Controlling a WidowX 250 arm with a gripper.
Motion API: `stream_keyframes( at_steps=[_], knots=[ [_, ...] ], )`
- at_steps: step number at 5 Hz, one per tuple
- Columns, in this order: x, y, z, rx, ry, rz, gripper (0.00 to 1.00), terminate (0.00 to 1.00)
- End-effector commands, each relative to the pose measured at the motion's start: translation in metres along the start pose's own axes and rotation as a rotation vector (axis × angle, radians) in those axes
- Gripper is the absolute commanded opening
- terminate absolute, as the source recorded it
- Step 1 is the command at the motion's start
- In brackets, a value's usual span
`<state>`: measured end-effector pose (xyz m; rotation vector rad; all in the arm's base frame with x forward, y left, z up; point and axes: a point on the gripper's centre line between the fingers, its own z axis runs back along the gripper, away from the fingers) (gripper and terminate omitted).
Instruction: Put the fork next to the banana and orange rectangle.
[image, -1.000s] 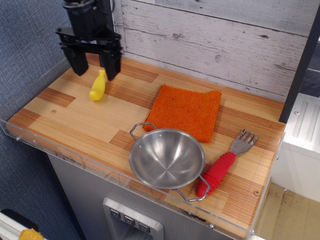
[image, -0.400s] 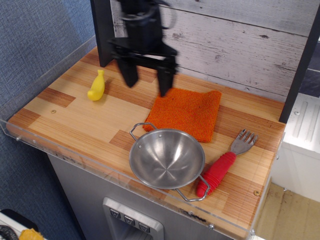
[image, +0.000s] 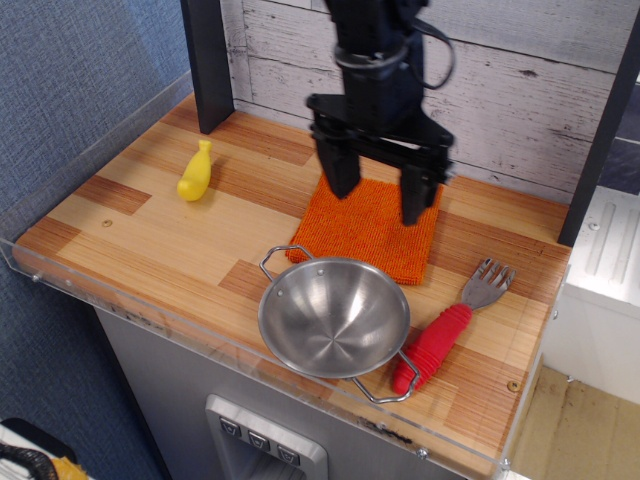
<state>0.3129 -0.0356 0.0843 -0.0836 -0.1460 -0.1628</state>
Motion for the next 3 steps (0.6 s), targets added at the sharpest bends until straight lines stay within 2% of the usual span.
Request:
stream_keyframes(
  at_steps=[1,3],
  knots=[
    [0.001,-0.040,-0.022,-0.024,-0.003,-0.018,1.00,0.00],
    [-0.002,-0.086,-0.044,-0.044,0.010,-0.075,1.00,0.00]
  ],
)
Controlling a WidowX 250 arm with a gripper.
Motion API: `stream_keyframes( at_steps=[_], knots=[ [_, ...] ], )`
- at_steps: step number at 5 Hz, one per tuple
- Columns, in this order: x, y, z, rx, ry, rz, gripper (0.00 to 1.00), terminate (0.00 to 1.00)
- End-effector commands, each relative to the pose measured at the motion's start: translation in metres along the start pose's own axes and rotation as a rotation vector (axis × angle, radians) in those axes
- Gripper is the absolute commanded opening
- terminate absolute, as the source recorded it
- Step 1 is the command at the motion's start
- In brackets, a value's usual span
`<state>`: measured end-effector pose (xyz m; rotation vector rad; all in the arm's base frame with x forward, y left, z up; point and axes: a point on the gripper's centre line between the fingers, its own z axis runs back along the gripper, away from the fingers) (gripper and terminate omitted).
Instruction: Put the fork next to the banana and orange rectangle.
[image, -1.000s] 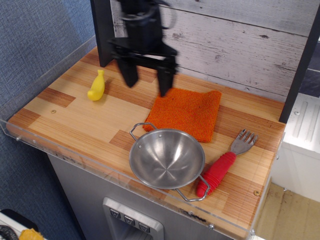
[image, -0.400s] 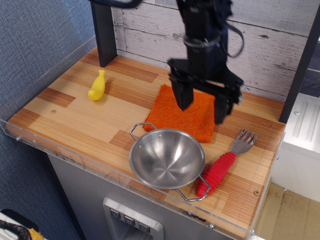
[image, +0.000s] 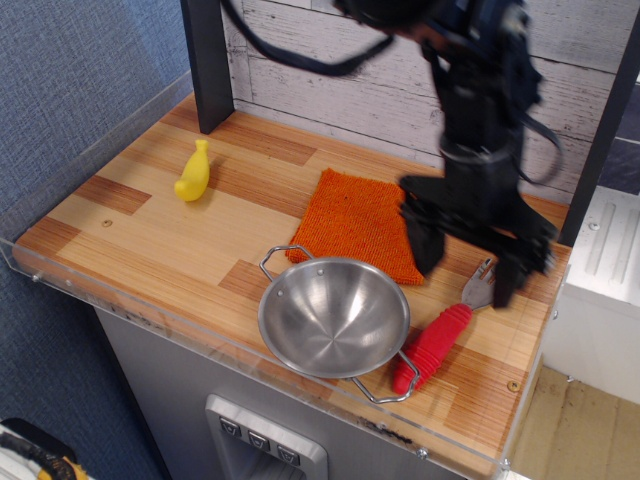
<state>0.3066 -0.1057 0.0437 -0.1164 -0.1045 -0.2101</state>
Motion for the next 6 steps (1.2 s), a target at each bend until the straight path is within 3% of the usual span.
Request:
stream_keyframes(
  at_steps=[1,2,3,5,6],
  knots=[
    [-0.009,-0.023,-0.015,0.012,-0.004,-0.051,1.00,0.00],
    [-0.018,-0.013,-0.032,0.028,0.036,-0.036,1.00,0.00],
    [-0.019,0.003,-0.034,0.044,0.047,-0.015,1.00,0.00],
    [-0.017,0.019,-0.028,0.060,0.049,-0.003,1.00,0.00],
    [-0.014,0.016,-0.016,0.059,0.022,-0.015,1.00,0.00]
  ],
)
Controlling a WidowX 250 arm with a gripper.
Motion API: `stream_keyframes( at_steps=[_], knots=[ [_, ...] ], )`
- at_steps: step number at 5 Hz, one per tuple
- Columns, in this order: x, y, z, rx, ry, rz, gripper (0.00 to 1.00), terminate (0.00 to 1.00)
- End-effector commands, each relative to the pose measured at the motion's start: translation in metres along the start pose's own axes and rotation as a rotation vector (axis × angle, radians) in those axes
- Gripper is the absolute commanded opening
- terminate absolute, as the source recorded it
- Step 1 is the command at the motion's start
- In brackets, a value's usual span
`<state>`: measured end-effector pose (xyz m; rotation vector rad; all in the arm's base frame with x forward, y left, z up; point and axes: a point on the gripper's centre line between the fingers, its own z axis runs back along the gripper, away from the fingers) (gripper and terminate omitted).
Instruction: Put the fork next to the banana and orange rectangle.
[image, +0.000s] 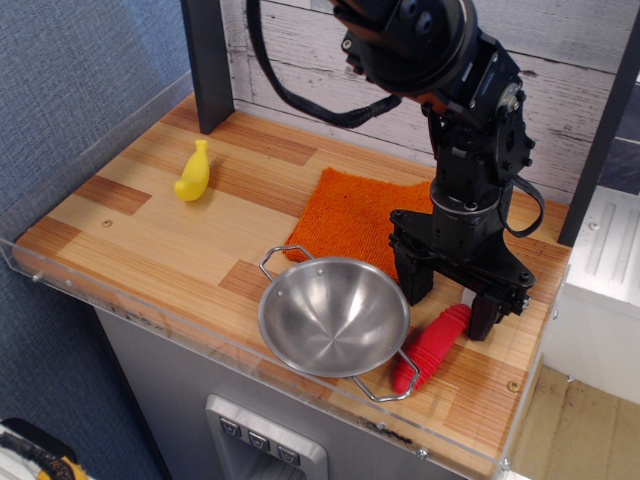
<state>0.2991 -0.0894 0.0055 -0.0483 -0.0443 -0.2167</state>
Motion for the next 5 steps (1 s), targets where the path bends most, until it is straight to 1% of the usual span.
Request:
stream_keyframes(
  at_steps=[1,2,3,4,5],
  knots=[
    [-0.001,-0.005,0.019,0.008,-0.051,-0.031,1.00,0.00],
    [-0.004,-0.003,0.012,0.009,-0.031,-0.028,0.00,0.00],
    [-0.004,-0.001,0.015,0.007,-0.034,-0.018,0.00,0.00],
    [-0.003,0.003,0.026,0.002,-0.041,-0.004,0.00,0.00],
    [0.001,0.007,0.052,-0.031,-0.059,0.027,0.00,0.00]
  ],
)
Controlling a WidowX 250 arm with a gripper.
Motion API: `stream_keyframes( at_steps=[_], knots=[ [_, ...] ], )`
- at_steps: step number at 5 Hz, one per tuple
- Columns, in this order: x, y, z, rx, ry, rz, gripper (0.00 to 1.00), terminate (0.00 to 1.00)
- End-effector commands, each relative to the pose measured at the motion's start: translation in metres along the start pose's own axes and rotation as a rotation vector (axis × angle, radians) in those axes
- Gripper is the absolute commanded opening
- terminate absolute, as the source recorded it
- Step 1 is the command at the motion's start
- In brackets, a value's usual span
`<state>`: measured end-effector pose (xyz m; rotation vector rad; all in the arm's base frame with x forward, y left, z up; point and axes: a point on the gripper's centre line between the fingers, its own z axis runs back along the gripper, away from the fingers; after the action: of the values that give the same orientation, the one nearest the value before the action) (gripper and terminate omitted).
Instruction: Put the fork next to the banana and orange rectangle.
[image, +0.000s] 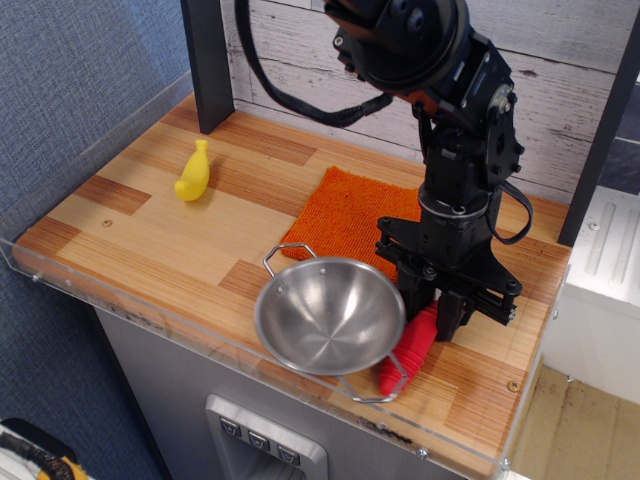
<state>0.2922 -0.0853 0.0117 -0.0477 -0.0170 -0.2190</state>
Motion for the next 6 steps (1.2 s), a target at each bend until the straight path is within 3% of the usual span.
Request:
stream_keyframes(
  at_steps=[1,2,3,4,5,6],
  knots=[
    [0.012,0.007,0.071,-0.088,-0.079,0.078,0.00,0.00],
    [0.017,0.016,0.096,-0.126,-0.097,0.103,0.00,0.00],
    [0.020,0.021,0.104,-0.153,-0.096,0.099,0.00,0.00],
    [0.016,0.041,0.119,-0.149,-0.103,0.114,0.00,0.00],
    [0.013,0.086,0.132,-0.141,-0.136,0.144,0.00,0.00],
    [0.008,0.122,0.133,-0.063,-0.141,0.124,0.00,0.00]
  ],
)
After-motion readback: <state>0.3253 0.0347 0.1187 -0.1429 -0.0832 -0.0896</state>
